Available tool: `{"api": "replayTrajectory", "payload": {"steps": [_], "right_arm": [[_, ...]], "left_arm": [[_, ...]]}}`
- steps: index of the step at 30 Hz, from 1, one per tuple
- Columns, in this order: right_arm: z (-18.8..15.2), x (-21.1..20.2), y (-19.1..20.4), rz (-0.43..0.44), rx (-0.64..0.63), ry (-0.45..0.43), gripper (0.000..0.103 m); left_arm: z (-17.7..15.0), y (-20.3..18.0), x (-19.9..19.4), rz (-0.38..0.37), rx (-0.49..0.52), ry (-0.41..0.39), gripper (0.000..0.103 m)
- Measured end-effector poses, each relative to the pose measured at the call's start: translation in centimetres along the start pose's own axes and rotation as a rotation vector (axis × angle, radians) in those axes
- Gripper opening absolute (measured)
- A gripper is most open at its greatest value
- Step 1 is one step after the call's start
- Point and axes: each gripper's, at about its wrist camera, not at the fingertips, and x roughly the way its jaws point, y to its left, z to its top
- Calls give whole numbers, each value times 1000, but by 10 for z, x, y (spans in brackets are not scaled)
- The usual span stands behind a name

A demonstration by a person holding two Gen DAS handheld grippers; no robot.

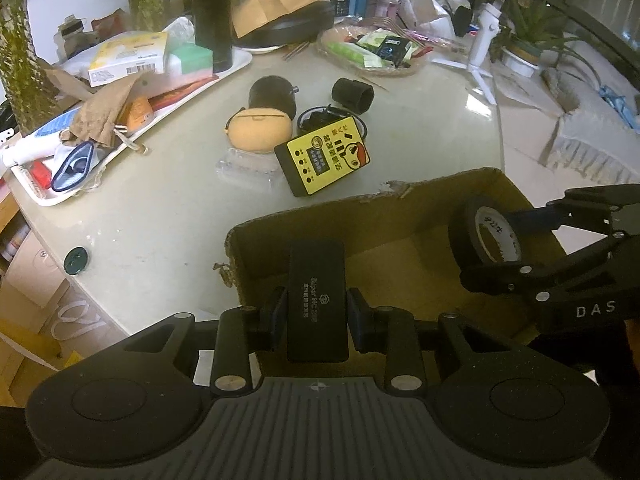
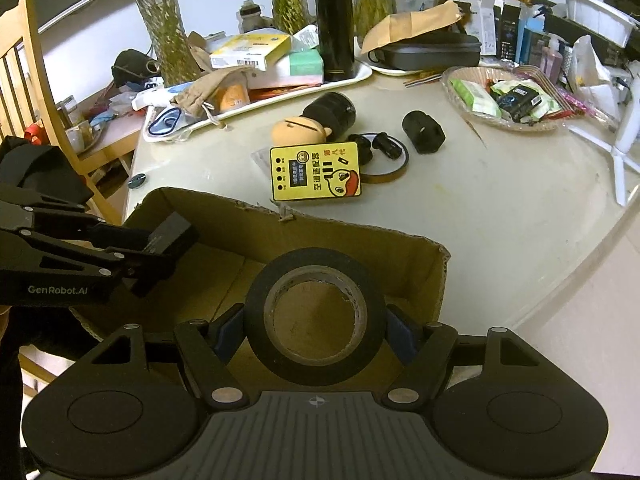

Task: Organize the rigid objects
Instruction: 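Carry the black case with the left tool while the right tool carries the tape roll to the box, then open both tools to drop the black case and tape roll into the box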

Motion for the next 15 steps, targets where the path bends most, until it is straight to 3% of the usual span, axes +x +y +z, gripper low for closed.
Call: {"api": "replayTrajectory", "payload": {"steps": [2,4,6,12,13,15], "right_arm": [[0,0,1,-6,-7,-7,76],[1,-2,3,-9,-19,-29,91],[1,-7,5,-10,-31,-57,99],[2,-9,4,-17,-40,-72,103],[3,-9,4,-18,-39,-74,103],[3,-10,3,-16,-36,-81,103]], "left_arm": [[0,-1,1,0,1,1,32],[0,-2,2,7,4,-4,32],[1,-4,3,17,12,-8,33],[3,-8,1,40,35,-30,43],[3,-9,0,51,38,-36,51],[3,-9,-2,48,39,-50,53]]}}
